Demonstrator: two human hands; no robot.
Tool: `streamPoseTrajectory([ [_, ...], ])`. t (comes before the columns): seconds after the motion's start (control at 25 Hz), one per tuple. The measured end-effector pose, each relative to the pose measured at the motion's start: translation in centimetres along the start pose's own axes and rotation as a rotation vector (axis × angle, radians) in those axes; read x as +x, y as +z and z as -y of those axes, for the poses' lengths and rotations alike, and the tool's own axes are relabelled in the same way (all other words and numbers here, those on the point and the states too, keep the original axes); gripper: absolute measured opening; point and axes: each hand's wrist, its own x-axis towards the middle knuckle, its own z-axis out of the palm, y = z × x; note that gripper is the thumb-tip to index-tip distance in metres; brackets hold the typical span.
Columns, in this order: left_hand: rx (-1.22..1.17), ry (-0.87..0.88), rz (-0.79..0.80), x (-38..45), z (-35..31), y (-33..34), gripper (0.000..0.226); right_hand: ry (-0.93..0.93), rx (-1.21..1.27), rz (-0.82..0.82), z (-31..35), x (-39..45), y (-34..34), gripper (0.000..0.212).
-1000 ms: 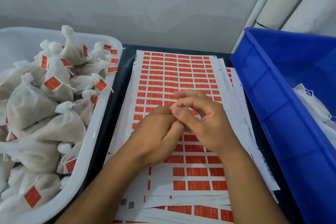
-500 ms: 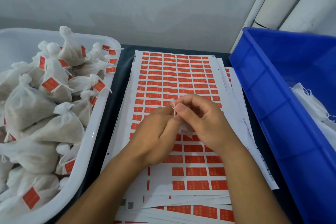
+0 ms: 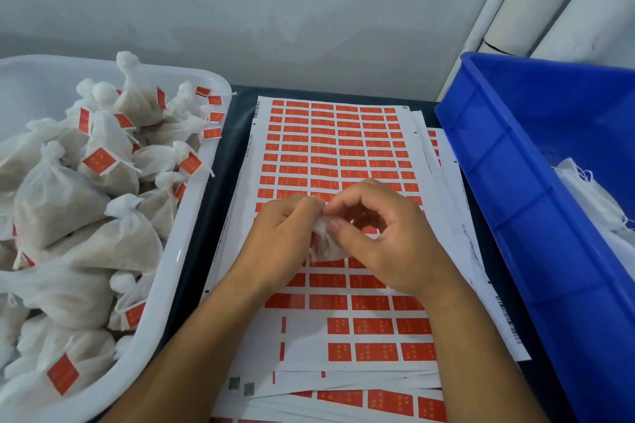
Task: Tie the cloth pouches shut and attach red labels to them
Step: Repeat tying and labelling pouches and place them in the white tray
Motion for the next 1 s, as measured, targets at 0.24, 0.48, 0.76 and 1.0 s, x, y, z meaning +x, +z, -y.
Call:
streamPoseTrajectory([
  [0.24, -0.050, -0.027, -0.026, 0.0, -0.2, -0.3, 0.044, -0.031, -0.026, -0.010, 0.5, 0.0, 0.3, 0.012],
  [0.48, -0.050, -0.068, -0.067, 0.0, -0.4, -0.3, 0.043, -0.094, -0.116, -0.031, 0.2, 0.2, 0.6, 0.019],
  [0.76, -0.100, -0.142, -0.082, 0.0, -0.6, -0.6, 0.042, -0.146, -0.312, 0.017, 0.0, 0.0, 0.7, 0.033],
  [1.0, -0.014, -0.171, -0.004, -0.4, -1.5, -0.8, 0.057, -0.046, -0.395, 0.025, -0.6, 0.0, 0.7, 0.039],
])
